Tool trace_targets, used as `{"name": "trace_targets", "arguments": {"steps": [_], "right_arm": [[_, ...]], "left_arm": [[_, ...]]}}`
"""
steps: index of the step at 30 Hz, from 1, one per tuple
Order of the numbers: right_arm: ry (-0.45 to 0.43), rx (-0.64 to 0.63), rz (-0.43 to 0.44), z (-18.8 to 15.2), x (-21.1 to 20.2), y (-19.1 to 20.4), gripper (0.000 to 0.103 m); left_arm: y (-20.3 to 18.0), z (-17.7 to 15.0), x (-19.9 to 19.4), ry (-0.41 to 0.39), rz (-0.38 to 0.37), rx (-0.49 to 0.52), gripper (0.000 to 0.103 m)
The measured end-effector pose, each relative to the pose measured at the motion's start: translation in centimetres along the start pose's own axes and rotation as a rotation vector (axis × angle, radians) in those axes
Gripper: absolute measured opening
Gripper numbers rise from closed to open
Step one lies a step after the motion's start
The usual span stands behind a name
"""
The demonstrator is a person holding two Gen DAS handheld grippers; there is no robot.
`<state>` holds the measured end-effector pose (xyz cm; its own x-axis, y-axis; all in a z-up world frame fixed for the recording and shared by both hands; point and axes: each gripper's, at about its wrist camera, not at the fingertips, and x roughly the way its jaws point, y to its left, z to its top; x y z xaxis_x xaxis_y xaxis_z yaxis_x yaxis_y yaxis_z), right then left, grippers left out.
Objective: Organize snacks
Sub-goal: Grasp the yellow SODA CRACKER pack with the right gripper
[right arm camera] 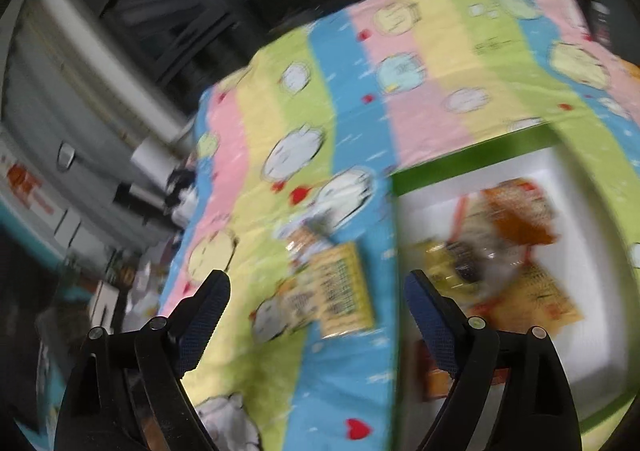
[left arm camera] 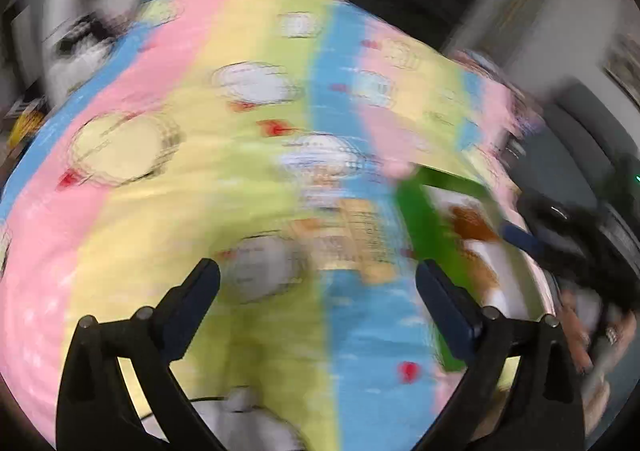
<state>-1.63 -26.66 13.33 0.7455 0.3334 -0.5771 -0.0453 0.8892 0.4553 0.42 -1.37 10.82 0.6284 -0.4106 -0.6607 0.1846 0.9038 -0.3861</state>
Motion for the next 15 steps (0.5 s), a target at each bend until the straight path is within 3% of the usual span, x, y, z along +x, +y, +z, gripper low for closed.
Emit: {"name": "trace_targets", "arguments": {"steps": [2, 5, 7, 11, 15], "right_arm": [[0.038, -0.030, 0.004, -0.6, 1.8, 1.5, 0.089], [0.095, -0.073, -0.058, -1.7, 5.0, 3.1, 0.089], [0.139, -0.110, -0.108, -2.6, 6.9, 3.7, 0.089], [0.190, -0.146, -0.165, -3.8, 9.9, 4.2, 0.078], [0.196, -0.209, -0.299, -4.6, 12.3, 3.9, 0.077]], "left_arm": [[3.2, -0.4, 0.4, -0.015, -0.014, -0.093, 0.099], [6.3, -0.6, 1.8, 0.038, 0.007, -0.176, 0.098], [7.1, -0.5, 2.2, 0.041, 0.044, -0.185, 0.098], [7.7, -0.5, 2.0, 0.039, 0.064, -0.187, 0.098], [7.0, -0.7, 2.3, 0.032, 0.130, -0.123, 0.098]]}}
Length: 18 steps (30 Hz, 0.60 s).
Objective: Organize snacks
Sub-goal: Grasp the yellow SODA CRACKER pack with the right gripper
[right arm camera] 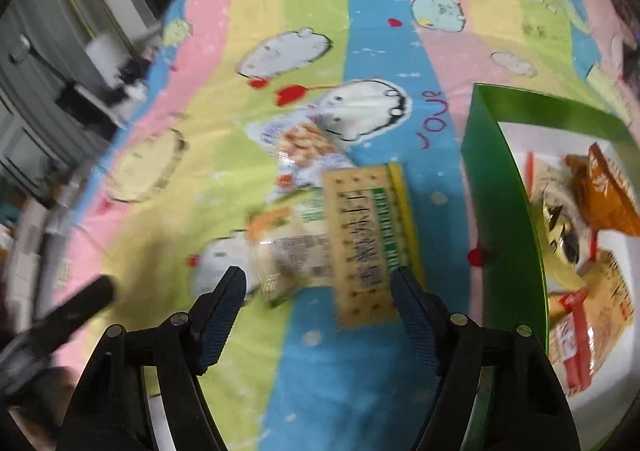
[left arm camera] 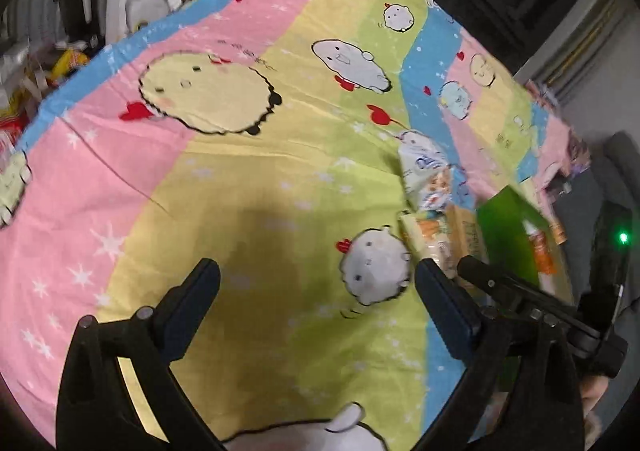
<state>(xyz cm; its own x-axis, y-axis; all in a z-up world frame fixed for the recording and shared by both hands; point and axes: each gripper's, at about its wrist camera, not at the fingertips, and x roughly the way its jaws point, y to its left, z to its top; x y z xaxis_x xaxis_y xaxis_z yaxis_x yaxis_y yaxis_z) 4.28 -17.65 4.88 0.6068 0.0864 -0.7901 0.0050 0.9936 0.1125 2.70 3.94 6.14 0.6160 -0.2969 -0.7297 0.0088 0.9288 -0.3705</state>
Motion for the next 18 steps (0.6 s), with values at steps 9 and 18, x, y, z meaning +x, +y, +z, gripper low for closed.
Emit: {"name": "trace_targets", "arguments": {"steps": [9, 18], "right_arm": [[0.002, -0.027, -0.081, -0.3, 1.0, -0.6, 0.074], [0.034, 0.009, -0.050, 0.4, 1.3, -2.1, 0.073]], "left_arm": [[-0.5, -0.5, 0.9, 0.010, 0.039, 0.069, 0.098], [-0.9, -0.6, 0.8, 0.016, 0.021, 0.078, 0.098]]}}
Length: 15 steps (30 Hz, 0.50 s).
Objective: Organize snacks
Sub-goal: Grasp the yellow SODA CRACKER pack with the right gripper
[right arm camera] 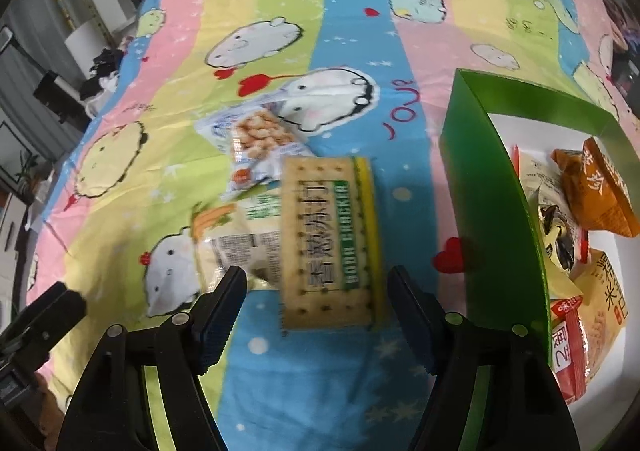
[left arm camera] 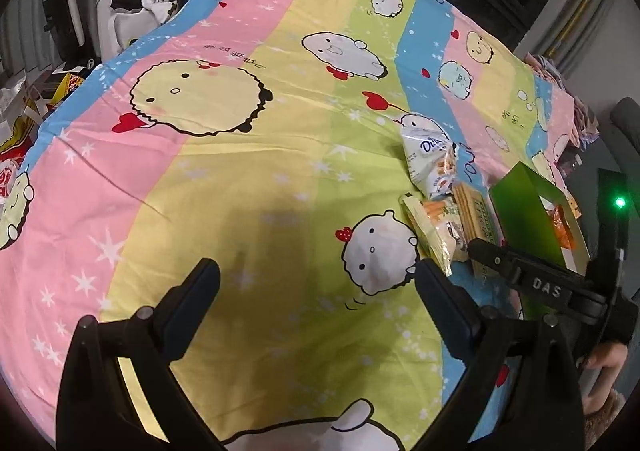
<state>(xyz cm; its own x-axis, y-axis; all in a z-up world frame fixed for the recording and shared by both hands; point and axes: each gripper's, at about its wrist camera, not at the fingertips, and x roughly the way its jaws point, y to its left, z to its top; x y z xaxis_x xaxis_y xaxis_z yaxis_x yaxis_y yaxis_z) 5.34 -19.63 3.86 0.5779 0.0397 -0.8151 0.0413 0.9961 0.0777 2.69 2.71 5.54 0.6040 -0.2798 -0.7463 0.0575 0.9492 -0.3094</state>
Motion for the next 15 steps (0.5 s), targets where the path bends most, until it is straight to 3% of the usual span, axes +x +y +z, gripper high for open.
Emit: {"name": "trace_targets", "arguments": {"steps": [6, 7, 8, 9, 15], "right_arm": [[0.020, 0.078, 0.089, 0.1, 1.6, -1.7, 0.073], [0.018, 0.072, 0.092, 0.1, 1.6, -1.7, 0.072], [0.022, 0.069, 0.075, 0.1, 1.5, -1.7, 0.060], [0.022, 0.065, 0.061, 0.1, 1.5, -1.7, 0.056], [0.026, 0.089, 0.102, -0.5, 0.1, -1.6, 0.056]], "left_arm": [[-0.2, -0.1, 0.5, 0.014, 0.002, 0.004, 0.098], [-0.3, -0.2, 0.5, 0.013, 0.007, 0.008, 0.098], [-0.4, -0.2, 0.6, 0.013, 0.011, 0.011, 0.098], [-0.4, -0.2, 0.7, 0.017, 0.015, 0.011, 0.098], [-0.4, -0.3, 1.0, 0.032, 0.014, 0.007, 0.098]]}}
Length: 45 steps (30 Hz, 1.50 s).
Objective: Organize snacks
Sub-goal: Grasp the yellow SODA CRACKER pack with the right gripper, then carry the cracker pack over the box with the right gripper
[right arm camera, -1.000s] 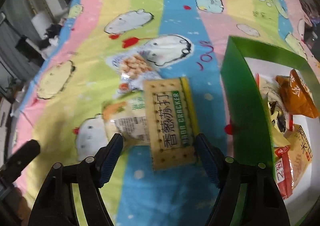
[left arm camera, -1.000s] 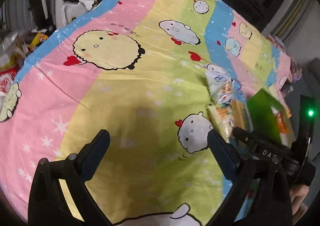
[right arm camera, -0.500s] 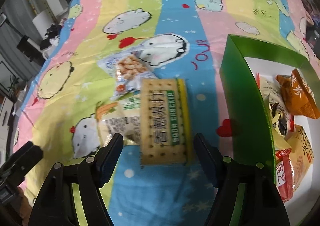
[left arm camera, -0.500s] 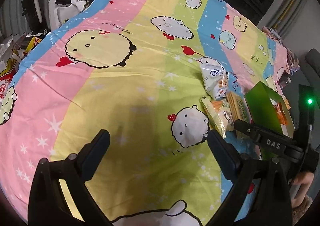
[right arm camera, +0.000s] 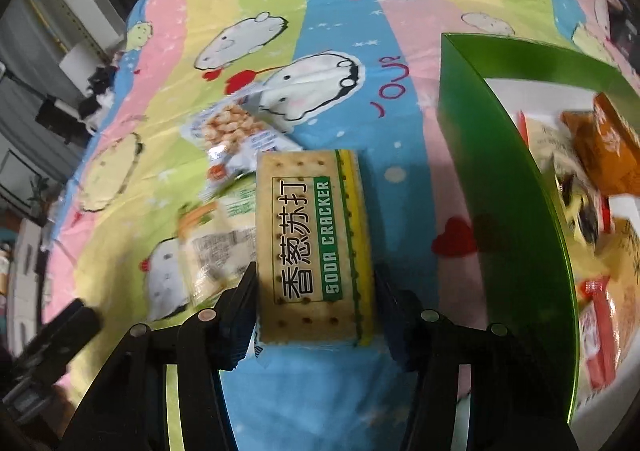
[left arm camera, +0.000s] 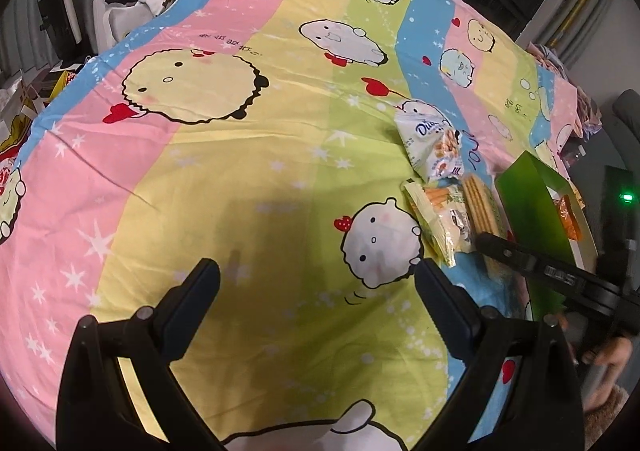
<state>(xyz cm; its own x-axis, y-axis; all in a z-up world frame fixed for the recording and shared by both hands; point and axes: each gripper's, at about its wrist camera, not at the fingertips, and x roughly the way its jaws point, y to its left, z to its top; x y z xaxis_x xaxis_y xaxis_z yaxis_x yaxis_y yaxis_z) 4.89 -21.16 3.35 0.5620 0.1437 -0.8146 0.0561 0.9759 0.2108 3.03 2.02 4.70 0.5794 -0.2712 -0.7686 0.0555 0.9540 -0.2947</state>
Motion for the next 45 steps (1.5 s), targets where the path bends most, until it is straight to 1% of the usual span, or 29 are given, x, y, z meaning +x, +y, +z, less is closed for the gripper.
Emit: {"name": "trace_targets", "arguments": {"steps": [3, 5, 8, 9, 11, 12, 13, 14, 16, 17, 18, 19, 20, 22, 24, 25, 27, 28, 30, 32, 33, 34, 36, 38, 42, 45], "right_arm": [[0.001, -0.057, 0.058, -0.8, -1.7, 1.5, 0.056], [0.040, -0.076, 0.115, -1.4, -2.1, 2.5, 0.056], [0.097, -0.103, 0.162, -2.7, -1.8, 4.1, 0.056], [0.113, -0.111, 0.163, -2.9, -1.6, 4.4, 0.056], [0.173, -0.130, 0.150, -3.2, -0.6, 5.0, 0.056], [0.188, -0.138, 0.142, -3.2, -0.3, 5.1, 0.057], [0.193, -0.130, 0.156, -3.1, -0.2, 5.0, 0.058], [0.189, -0.114, 0.178, -2.9, -0.4, 4.7, 0.061], [0.173, -0.093, 0.210, -2.6, -1.1, 4.0, 0.062], [0.148, -0.077, 0.226, -2.3, -1.8, 3.5, 0.063], [0.128, -0.059, 0.233, -2.1, -2.3, 3.2, 0.063], [0.091, -0.021, 0.247, -1.8, -2.9, 2.5, 0.063], [0.067, 0.009, 0.257, -1.6, -3.2, 2.0, 0.063], [0.037, 0.036, 0.270, -1.5, -3.5, 1.5, 0.063], [0.034, 0.047, 0.277, -1.4, -3.3, 1.3, 0.063], [0.038, 0.056, 0.288, -1.4, -3.1, 1.2, 0.063], [0.054, 0.069, 0.320, -1.5, -2.2, 1.4, 0.058], [0.072, 0.071, 0.328, -1.6, -1.6, 1.6, 0.057], [0.093, 0.061, 0.333, -2.0, -0.9, 1.8, 0.053], [0.113, 0.056, 0.321, -2.2, 0.0, 2.2, 0.049], [0.123, 0.050, 0.318, -2.4, 0.5, 2.3, 0.048], [0.134, 0.051, 0.314, -2.4, 0.9, 2.3, 0.048], [0.132, 0.068, 0.318, -2.6, 1.3, 2.2, 0.048], [0.128, 0.061, 0.315, -2.5, 0.9, 2.4, 0.047], [0.091, 0.044, 0.335, -2.4, -0.8, 2.7, 0.047], [0.043, 0.037, 0.362, -2.1, -3.0, 2.7, 0.047]], "left_arm": [[0.2, 0.2, 0.1, 0.001, 0.005, -0.007, 0.098], [0.4, 0.1, 0.2, 0.007, 0.013, -0.021, 0.098], [0.7, 0.1, 0.3, 0.011, 0.028, -0.032, 0.098], [0.7, 0.2, 0.2, 0.011, 0.032, -0.032, 0.098], [0.6, 0.1, 0.2, 0.012, 0.030, -0.034, 0.097], [0.5, 0.1, 0.2, 0.017, 0.025, -0.033, 0.097], [0.5, 0.0, 0.2, 0.024, 0.020, -0.031, 0.096], [0.5, 0.0, 0.2, 0.028, 0.014, -0.031, 0.096], [0.2, -0.2, 0.2, 0.036, -0.018, -0.028, 0.092], [0.1, -0.2, 0.2, 0.038, -0.041, -0.027, 0.087], [-0.2, -0.3, 0.2, 0.043, -0.075, -0.024, 0.079], [-0.5, -0.3, 0.2, 0.047, -0.096, -0.022, 0.076], [-0.9, -0.5, 0.2, 0.058, -0.135, -0.023, 0.071], [-1.7, -1.0, 0.6, 0.088, -0.198, -0.022, 0.063], [-2.8, -1.6, 1.1, 0.123, -0.248, -0.003, 0.052], [-3.2, -1.7, 1.2, 0.129, -0.261, 0.004, 0.050], [-4.3, -2.2, 1.5, 0.129, -0.306, 0.021, 0.048], [-4.7, -2.4, 1.6, 0.129, -0.315, 0.030, 0.048], [-5.6, -2.9, 2.0, 0.143, -0.308, 0.054, 0.042], [-6.2, -3.2, 2.4, 0.153, -0.316, 0.069, 0.039], [-6.4, -3.4, 2.5, 0.149, -0.317, 0.067, 0.040], [-6.5, -3.3, 2.7, 0.146, -0.299, 0.069, 0.040], [-6.4, -3.3, 2.8, 0.139, -0.300, 0.061, 0.040], [-6.5, -3.2, 2.3, 0.132, -0.299, 0.061, 0.040], [-6.9, -2.6, 0.4, 0.074, -0.286, 0.078, 0.040], [-8.1, -2.0, -1.8, 0.007, -0.274, 0.119, 0.041]]}}
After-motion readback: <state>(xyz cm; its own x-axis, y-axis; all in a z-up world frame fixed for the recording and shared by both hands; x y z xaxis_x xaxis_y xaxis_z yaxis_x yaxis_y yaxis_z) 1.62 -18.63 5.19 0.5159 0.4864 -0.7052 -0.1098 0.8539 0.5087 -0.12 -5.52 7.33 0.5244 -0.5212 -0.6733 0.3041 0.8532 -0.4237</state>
